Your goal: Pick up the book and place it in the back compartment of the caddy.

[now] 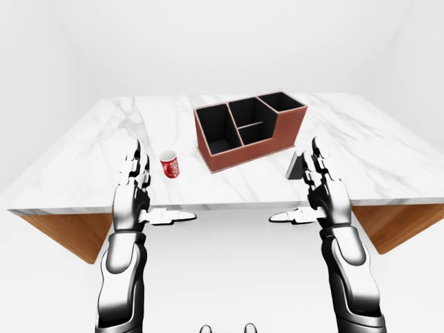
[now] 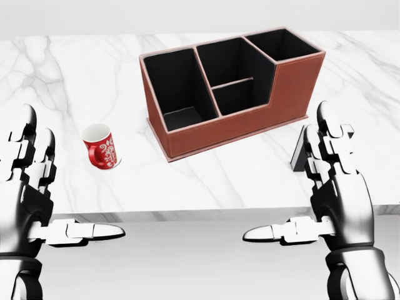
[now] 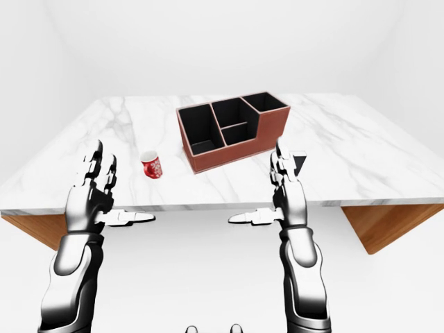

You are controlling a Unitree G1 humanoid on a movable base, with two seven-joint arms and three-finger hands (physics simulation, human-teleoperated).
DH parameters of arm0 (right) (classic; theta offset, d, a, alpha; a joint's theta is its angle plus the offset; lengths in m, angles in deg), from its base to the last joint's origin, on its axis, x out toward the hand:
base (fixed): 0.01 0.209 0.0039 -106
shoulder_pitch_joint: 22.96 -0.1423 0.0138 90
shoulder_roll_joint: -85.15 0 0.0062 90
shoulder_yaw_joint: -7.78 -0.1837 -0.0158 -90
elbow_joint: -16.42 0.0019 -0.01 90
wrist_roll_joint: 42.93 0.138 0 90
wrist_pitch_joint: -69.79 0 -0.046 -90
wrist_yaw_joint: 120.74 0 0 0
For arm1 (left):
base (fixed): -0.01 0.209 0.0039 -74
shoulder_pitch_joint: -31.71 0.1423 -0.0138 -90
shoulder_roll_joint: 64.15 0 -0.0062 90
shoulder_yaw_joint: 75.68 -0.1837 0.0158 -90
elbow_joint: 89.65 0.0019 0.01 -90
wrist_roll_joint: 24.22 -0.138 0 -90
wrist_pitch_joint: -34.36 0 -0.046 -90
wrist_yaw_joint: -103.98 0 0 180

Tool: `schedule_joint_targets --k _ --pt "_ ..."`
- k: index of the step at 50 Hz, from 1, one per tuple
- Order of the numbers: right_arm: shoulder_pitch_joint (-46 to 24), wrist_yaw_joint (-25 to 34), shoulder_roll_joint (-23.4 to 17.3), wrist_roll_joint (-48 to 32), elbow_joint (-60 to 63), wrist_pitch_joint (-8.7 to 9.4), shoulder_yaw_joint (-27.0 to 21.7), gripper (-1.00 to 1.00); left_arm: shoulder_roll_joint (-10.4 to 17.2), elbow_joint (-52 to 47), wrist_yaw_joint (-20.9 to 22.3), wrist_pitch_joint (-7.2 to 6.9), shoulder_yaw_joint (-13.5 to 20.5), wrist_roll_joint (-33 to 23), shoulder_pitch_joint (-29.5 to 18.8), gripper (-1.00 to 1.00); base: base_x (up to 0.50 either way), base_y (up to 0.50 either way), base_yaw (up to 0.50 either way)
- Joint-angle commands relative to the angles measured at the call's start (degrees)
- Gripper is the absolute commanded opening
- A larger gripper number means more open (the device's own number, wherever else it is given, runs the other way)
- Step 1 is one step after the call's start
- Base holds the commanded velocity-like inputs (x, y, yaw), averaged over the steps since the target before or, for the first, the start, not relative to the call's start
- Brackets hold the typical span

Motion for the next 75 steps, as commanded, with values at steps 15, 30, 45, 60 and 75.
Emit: schedule_joint_targets --k 15,30,45,60,75 --pt "0.07 1.5 -0.15 -1.12 1.28 0.0 -0.8 1.0 -0.19 0.36 0.41 0.0 -0.36 -0.5 0.35 1.0 0.5 0.0 0.0" --pt "0.34 1.59 -0.09 -1.61 0.72 0.0 -0.64 1.0 -0.19 -0.16 0.52 0.0 -0.19 -0.35 0.43 1.0 0.5 0.0 0.0" --pt "0.41 1.67 -0.04 -1.64 1.28 0.0 -0.59 1.0 -0.17 -0.48 0.51 0.0 -0.13 -0.3 0.43 1.0 0.5 0.0 0.0" --pt "0.76 1.61 0.11 0.22 4.22 0.0 -0.82 1.0 -0.26 -0.71 0.59 0.0 -0.24 -0.45 0.6 1.0 0.17 0.0 0.0" --pt "-0.06 3.13 -2.15 -7.45 8.54 0.0 -3.23 1.0 -0.23 -0.08 0.56 0.0 -0.28 -0.55 0.53 1.0 0.0 0.0 0.0"
